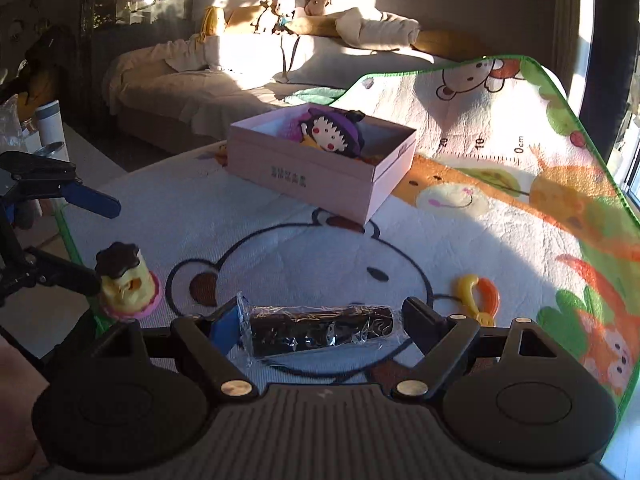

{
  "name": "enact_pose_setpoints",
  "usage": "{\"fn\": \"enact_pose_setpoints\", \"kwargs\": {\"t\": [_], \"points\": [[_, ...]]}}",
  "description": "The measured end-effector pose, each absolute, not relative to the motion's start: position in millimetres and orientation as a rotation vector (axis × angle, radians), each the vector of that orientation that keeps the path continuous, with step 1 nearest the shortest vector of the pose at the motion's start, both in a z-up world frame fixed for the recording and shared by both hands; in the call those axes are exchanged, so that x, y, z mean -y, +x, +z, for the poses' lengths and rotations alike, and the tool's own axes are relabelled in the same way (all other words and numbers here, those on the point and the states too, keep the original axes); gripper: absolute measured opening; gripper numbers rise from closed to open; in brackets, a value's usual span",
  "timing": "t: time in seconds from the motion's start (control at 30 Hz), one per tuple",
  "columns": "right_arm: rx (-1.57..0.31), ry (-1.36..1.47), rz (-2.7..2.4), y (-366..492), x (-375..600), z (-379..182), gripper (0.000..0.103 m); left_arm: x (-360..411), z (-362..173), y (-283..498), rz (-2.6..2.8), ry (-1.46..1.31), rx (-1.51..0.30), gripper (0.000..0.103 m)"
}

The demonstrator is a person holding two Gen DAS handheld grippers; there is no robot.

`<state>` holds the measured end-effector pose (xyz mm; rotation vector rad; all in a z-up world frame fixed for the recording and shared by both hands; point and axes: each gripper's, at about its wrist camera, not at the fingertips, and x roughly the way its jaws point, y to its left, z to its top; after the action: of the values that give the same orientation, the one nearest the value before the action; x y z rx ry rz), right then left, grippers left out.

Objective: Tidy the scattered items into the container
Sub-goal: 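Lift the cup toy with the left gripper while the right gripper carries the stick, then open both grippers over the box to drop the cup toy and stick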

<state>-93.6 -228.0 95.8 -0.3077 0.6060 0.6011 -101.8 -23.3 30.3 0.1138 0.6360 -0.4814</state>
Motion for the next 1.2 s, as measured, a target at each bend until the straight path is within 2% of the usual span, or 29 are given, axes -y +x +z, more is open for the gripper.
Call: {"fn": "enact_pose_setpoints", "kwargs": {"t": [0.1, 0.17, 0.27, 0.33, 0.4, 0.5, 0.57, 0.83, 0.93, 1.2], "points": [[-0.605, -0.308, 0.587, -102.9, 230.3, 89.5, 0.084, 37.1, 13.6, -97.9, -0.460, 0.146, -0.677, 0.092], [-0.591, -0.319, 0.587, -109.6, 230.7, 86.1, 0.084, 41.7, 6.4, -97.7, -0.454, 0.171, -0.687, 0.085], [-0.567, -0.355, 0.594, -118.5, 228.5, 79.4, 0.084, 39.3, 3.4, -99.4, -0.443, 0.158, -0.677, 0.083], [-0.567, -0.362, 0.601, -119.7, 227.1, 75.7, 0.084, 36.7, 3.5, -101.4, -0.427, 0.145, -0.667, 0.077], [-0.572, -0.357, 0.607, -119.5, 227.1, 73.3, 0.087, 35.6, 2.7, -103.9, -0.411, 0.147, -0.651, 0.073], [-0.578, -0.343, 0.615, -118.6, 228.8, 71.7, 0.097, 35.2, 3.0, -106.6, -0.397, 0.142, -0.640, 0.069], [-0.589, -0.333, 0.627, -118.1, 230.7, 70.0, 0.099, 34.8, 4.3, -106.0, -0.393, 0.139, -0.641, 0.061], [-0.685, -0.245, 0.646, -103.5, 239.0, 59.2, 0.099, 33.7, 7.0, -104.6, -0.395, 0.127, -0.650, 0.061], [-0.679, -0.247, 0.657, -105.0, 239.4, 61.1, 0.085, 33.4, 8.0, -105.2, -0.394, 0.131, -0.651, 0.061], [-0.635, -0.343, 0.646, -93.3, 229.2, 83.1, 0.083, 30.3, 33.8, -85.9, -0.368, 0.198, -0.568, 0.061]]}}
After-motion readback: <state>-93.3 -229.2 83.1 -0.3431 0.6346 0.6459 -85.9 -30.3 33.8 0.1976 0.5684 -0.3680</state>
